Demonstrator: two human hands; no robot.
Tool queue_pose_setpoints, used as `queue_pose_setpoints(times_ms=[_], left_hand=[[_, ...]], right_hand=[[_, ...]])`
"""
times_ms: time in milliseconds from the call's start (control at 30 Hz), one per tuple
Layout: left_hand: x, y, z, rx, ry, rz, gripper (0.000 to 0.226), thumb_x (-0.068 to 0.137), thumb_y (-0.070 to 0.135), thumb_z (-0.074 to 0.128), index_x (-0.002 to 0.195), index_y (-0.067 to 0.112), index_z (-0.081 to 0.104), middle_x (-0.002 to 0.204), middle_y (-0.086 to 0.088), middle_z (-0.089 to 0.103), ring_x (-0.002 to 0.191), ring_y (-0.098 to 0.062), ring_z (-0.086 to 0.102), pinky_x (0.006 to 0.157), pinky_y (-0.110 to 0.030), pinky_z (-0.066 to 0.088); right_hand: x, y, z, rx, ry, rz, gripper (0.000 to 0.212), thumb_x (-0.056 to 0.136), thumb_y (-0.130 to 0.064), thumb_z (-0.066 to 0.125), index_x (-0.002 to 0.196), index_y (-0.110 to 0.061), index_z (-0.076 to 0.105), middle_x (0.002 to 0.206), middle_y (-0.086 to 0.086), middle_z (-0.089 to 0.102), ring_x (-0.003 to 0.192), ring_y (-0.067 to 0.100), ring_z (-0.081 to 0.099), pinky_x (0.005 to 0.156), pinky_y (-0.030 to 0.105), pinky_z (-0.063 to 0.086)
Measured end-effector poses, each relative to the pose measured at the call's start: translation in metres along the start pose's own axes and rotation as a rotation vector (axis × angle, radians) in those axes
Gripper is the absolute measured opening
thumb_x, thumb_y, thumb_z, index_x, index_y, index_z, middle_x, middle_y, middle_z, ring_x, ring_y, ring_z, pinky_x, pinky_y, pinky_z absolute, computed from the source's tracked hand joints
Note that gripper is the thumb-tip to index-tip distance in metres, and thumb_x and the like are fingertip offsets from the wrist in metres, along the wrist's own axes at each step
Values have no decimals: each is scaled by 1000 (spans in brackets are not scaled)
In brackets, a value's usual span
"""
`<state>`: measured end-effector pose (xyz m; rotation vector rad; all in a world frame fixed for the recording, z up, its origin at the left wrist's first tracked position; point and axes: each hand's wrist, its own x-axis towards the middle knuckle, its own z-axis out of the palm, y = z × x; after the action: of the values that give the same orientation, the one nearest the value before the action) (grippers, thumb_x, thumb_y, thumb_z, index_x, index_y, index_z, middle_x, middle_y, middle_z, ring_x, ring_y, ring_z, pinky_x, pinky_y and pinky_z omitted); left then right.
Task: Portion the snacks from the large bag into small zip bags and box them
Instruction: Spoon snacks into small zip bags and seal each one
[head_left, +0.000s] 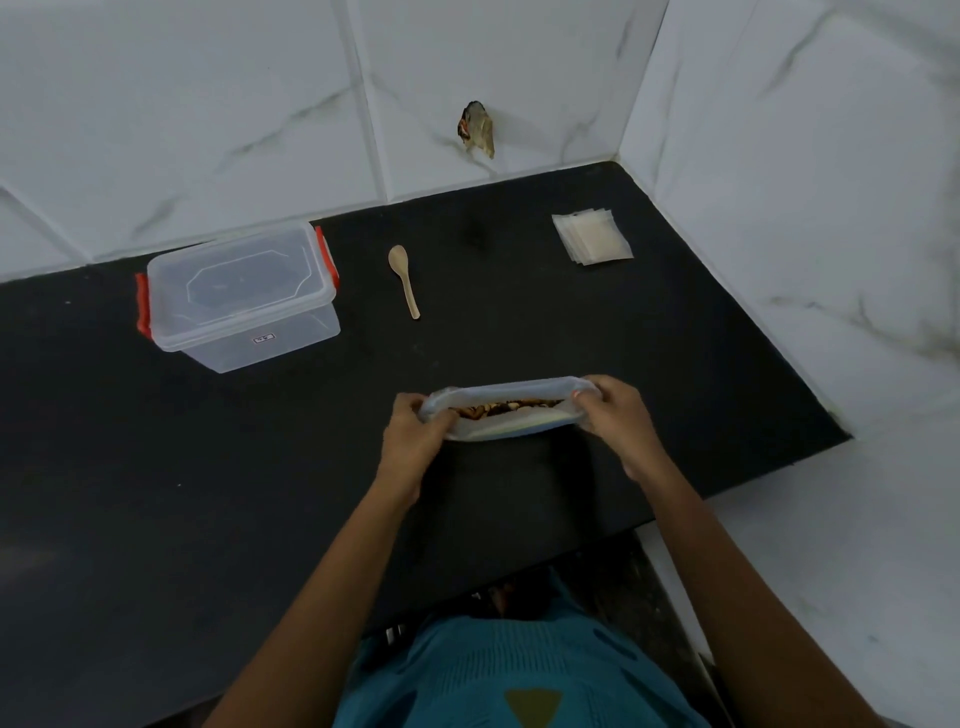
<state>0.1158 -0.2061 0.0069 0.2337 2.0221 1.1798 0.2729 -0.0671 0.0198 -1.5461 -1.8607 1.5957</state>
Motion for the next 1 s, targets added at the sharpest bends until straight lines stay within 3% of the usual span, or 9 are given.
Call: queue_pose_setpoints(times_ms=[67,167,267,367,433,533,700,833,1000], left_hand=[[2,0,-5,282,111,225,33,87,19,62,117,11,51,123,-8,37,101,-13,46,89,-23,41],[-1,8,-3,402,195,432,44,84,11,64,125,7,47,130,-9,37,111,-19,48,95,-25,43],[-4,18,2,619,229,559,35,88,9,58,120,9,45,122,-9,48,106,-21,52,85,-27,48],[-5,26,1,771,243,574,21,93,14,52,111,10,43,110,-8,56,92,-21,61,74,-34,55],[-4,28,1,792,229,574,20,93,15,51,110,10,40,109,-8,55,88,-22,63,69,-37,56],[-1,28,0,845,157,633,27,92,13,52,115,12,38,118,-8,47,92,-23,62,69,-36,57],[1,31,-14,1110,-52,826,35,89,11,56,123,12,46,137,-6,31,110,-19,55,85,-29,53],[-6,33,-12,1235,-157,780,52,88,10,58,135,17,38,152,-5,10,122,-21,46,93,-31,49],[-9,32,-6,1209,-83,591,72,86,16,62,143,30,20,152,-8,-22,127,-28,35,90,-37,48]], right_hand=[[-1,-2,2,-216,107,-95,24,94,-16,48,109,-4,62,107,18,54,91,26,57,79,38,48],[3,-5,3,-339,145,-257,20,91,-12,51,101,-4,66,94,10,50,82,17,51,72,30,41],[7,-10,2,-284,173,-213,31,89,-8,56,120,-10,54,102,4,54,87,10,52,70,19,42],[3,-12,3,-337,225,-213,20,88,-9,57,107,-12,49,93,-2,52,79,10,56,59,15,41],[-4,-10,7,-533,246,-337,10,89,-9,55,97,-14,51,97,-1,50,81,13,57,63,21,45],[-8,-5,11,-756,200,-541,9,87,-8,56,95,-12,58,120,3,43,86,16,57,71,27,50],[-5,-6,6,-828,228,-510,24,93,-16,50,116,-11,56,129,1,41,88,16,59,76,31,52],[-2,-13,9,-848,207,-423,44,89,-18,57,131,-14,44,140,6,28,112,21,51,85,33,51],[-2,-23,8,-928,166,-360,56,84,-16,64,135,-22,41,147,9,12,125,26,38,87,33,48]])
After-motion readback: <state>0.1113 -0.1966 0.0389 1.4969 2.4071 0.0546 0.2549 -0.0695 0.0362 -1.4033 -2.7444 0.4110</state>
